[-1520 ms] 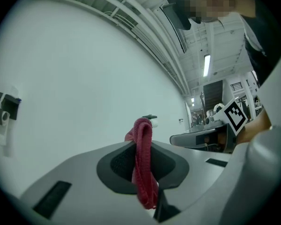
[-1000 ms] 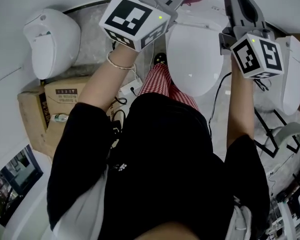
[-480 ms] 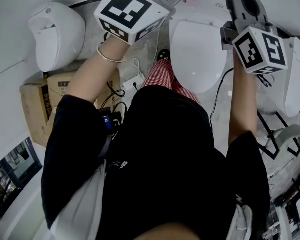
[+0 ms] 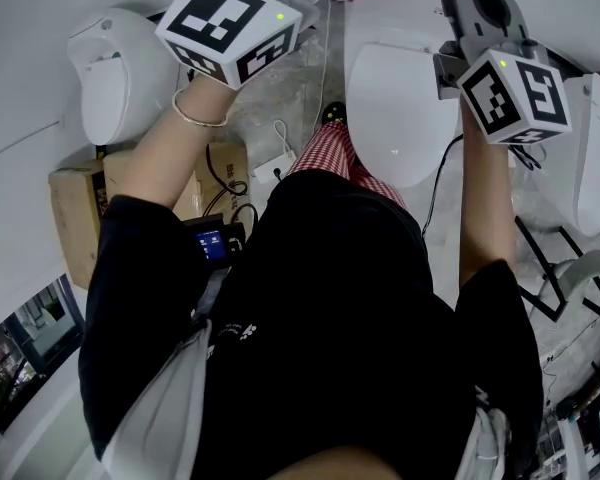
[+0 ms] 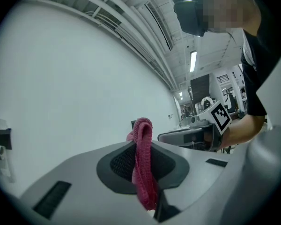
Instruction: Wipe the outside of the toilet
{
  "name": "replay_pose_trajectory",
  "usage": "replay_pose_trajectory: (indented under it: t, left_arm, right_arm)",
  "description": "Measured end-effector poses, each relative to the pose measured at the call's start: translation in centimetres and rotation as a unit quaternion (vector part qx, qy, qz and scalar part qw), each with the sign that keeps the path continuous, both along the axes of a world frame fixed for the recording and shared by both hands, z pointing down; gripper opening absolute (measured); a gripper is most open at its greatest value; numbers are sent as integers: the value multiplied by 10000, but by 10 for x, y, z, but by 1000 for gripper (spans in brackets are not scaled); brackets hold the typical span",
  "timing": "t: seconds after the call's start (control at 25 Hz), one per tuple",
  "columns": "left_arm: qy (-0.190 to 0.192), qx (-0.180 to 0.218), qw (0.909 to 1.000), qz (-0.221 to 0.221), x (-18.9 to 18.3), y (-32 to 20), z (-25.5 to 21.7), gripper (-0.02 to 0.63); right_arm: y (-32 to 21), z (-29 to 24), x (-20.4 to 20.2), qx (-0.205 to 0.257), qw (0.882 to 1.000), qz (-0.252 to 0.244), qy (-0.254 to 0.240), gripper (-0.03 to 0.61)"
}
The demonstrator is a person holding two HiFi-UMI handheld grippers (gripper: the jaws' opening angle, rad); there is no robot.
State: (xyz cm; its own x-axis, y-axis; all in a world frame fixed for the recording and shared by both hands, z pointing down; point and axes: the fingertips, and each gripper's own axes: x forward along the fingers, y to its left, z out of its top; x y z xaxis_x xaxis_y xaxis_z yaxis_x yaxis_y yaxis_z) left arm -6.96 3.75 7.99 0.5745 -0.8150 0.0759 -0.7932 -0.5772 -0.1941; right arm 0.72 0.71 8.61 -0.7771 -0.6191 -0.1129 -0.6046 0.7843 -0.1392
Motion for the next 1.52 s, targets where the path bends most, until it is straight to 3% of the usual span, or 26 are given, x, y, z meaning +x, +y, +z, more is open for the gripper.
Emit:
replay_pose_trajectory:
  t: [0.24,0.92,1.52]
  left_arm:
    - [-64,12,9999,-113,1,-1,-4,54]
    - [-14,47,9998,-172,-19,28,-19,54]
    - [68,-29,9998,-199,-16,29,-10,54]
  right_arm:
    - [-2,-2,8,-6,10000,-23,-7,23]
    - [29,-13,-22,44,9994,-313,147,23]
    - [31,-7,-15,-17,9994,-289,185,23]
